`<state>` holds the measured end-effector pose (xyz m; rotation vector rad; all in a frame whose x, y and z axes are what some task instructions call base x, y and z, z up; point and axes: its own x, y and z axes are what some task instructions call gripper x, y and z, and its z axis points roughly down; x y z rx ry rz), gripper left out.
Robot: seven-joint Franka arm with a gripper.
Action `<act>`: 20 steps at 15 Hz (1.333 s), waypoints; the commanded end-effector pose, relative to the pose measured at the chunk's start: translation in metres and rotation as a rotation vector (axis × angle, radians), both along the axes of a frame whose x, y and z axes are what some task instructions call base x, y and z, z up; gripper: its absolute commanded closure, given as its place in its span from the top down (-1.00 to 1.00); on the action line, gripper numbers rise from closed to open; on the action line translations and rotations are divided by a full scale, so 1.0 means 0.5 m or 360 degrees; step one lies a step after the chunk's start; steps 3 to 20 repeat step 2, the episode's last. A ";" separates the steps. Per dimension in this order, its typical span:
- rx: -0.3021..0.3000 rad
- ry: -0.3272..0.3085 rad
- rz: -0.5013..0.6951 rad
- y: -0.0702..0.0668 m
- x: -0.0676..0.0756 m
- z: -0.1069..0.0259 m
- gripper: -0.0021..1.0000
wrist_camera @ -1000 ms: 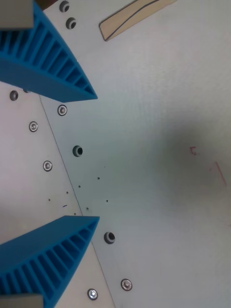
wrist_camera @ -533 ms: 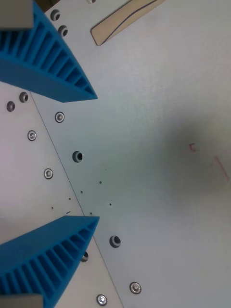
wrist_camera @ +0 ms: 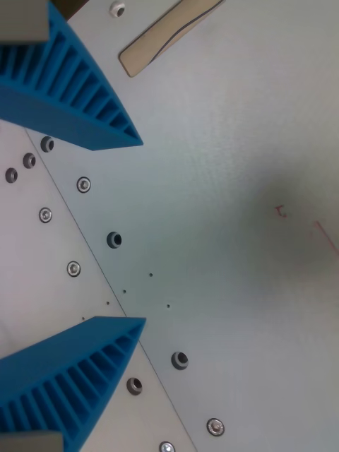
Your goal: Rotate around gripper positive z
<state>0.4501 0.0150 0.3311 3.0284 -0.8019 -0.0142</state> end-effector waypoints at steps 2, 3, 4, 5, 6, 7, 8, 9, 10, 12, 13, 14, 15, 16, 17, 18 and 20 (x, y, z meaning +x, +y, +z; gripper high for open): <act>-0.0003 -0.0009 -0.0269 0.000 0.000 0.004 1.00; -0.0003 -0.0009 -0.0269 0.000 0.000 0.004 1.00; -0.0003 -0.0009 -0.0269 0.000 0.000 0.004 1.00; -0.0003 -0.0009 -0.0269 0.000 0.000 0.004 1.00; -0.0003 -0.0009 -0.0269 0.000 0.000 0.004 1.00; -0.0003 -0.0009 -0.0269 0.000 0.000 0.004 1.00; -0.0003 -0.0009 -0.0269 0.000 0.000 0.004 1.00; -0.0003 -0.0009 -0.0269 0.000 0.000 0.004 1.00; -0.0003 -0.0009 -0.0269 0.000 0.000 0.004 1.00; -0.0003 -0.0009 -0.0269 0.000 0.000 0.004 1.00; -0.0003 -0.0009 -0.0269 0.000 0.000 0.004 1.00; -0.0003 -0.0009 -0.0269 0.000 0.000 0.004 1.00; -0.0003 -0.0009 -0.0269 0.000 0.000 0.004 1.00; -0.0003 -0.0009 -0.0269 0.000 0.000 0.004 1.00; -0.0003 -0.0009 -0.0269 0.000 0.000 0.004 1.00; -0.0003 -0.0009 -0.0269 0.000 0.000 0.004 1.00; -0.0003 -0.0009 -0.0269 0.000 0.000 0.004 1.00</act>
